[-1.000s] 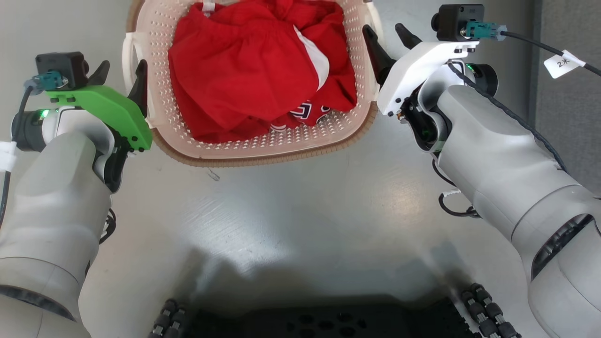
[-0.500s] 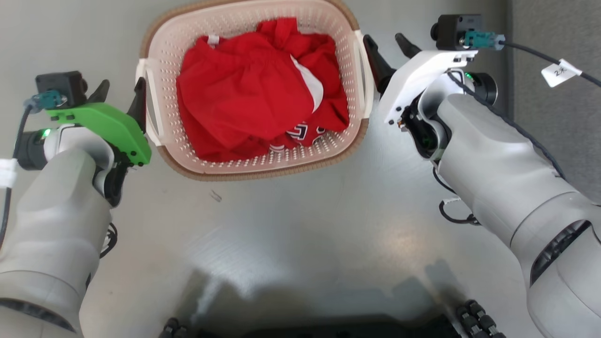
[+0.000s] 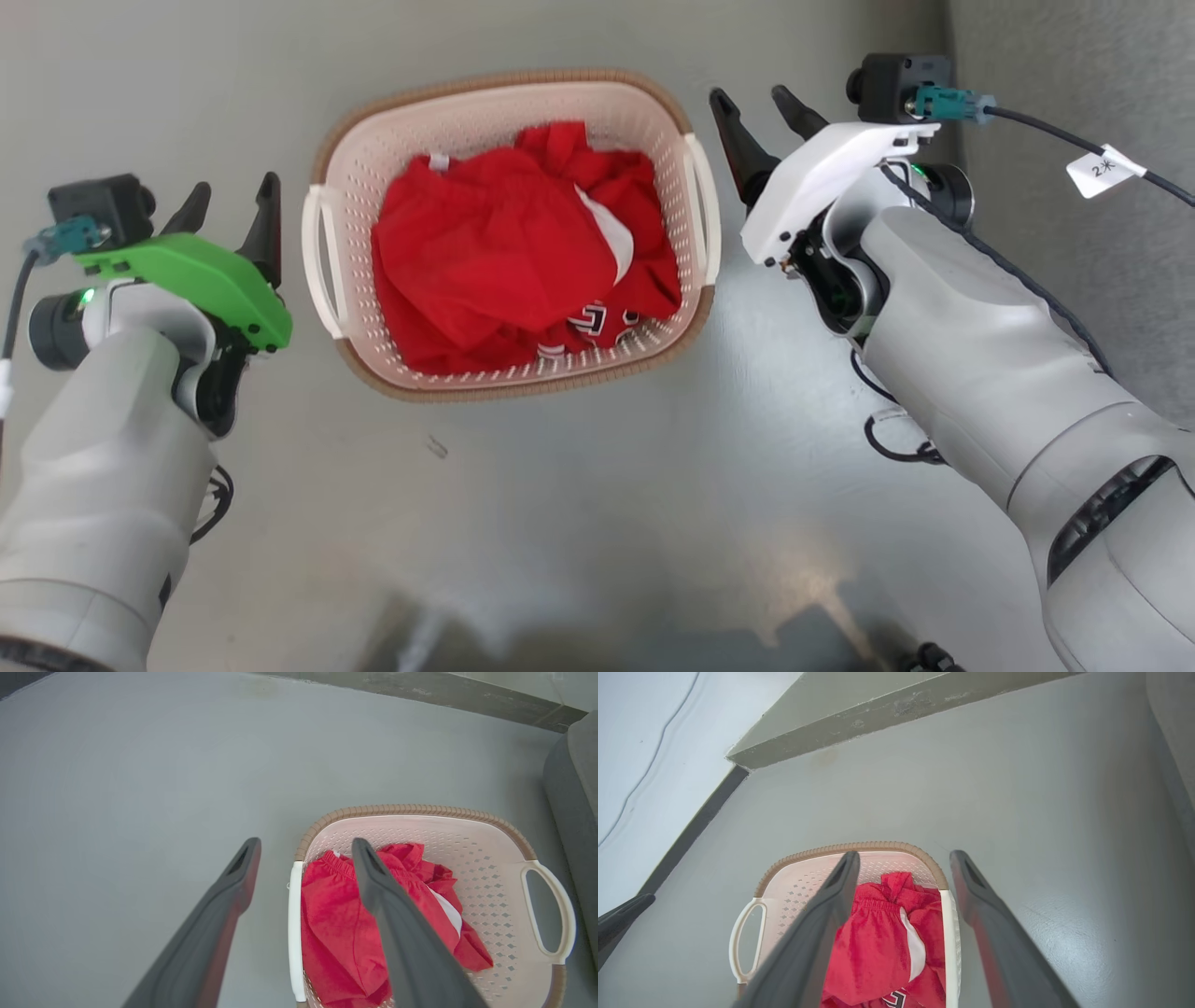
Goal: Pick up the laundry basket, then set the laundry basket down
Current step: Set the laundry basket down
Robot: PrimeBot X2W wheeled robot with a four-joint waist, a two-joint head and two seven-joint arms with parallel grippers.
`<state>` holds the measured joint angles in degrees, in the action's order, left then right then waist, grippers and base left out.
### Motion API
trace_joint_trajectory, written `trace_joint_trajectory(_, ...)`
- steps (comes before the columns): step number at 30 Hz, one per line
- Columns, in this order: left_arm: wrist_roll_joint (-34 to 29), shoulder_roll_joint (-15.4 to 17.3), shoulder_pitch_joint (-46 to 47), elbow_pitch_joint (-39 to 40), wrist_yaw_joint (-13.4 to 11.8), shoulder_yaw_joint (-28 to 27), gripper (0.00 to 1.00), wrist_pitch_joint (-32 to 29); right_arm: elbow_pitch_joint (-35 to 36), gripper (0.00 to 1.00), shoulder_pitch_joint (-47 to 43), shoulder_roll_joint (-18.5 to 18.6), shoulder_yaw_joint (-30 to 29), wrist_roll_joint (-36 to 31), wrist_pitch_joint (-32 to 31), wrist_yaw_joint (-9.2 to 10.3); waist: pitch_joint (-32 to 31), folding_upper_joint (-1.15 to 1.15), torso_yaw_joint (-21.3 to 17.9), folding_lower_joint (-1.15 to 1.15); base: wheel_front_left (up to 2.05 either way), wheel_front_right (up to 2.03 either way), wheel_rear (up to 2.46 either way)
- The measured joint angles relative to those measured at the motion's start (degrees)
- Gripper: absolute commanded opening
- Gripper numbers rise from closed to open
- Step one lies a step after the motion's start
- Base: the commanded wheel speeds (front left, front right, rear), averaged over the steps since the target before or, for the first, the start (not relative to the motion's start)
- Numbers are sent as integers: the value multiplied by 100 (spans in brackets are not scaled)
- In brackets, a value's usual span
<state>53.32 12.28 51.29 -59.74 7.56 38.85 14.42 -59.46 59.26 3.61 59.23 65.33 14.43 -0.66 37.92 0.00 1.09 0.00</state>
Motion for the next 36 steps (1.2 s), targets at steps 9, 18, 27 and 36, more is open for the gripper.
trace_joint_trajectory(9,-129,202,-416,524,0,-481,100,1,160,100,-375,3,-387,-357,0,1,-571,0,-49,0,0,0,0)
trace_joint_trajectory(18,-452,255,-1036,973,0,-840,100,1,459,100,-945,57,-816,-644,0,-33,-1189,0,-111,0,0,0,0)
trace_joint_trajectory(27,-732,314,-1682,1510,-89,-1363,100,1,825,100,-1555,222,-1134,-1113,0,-34,-1831,0,-156,0,0,0,0)
trace_joint_trajectory(36,-1214,225,-2398,2139,-311,-1682,100,1,1592,100,-2018,404,-1686,-1764,0,47,-2457,0,-170,0,0,0,0)
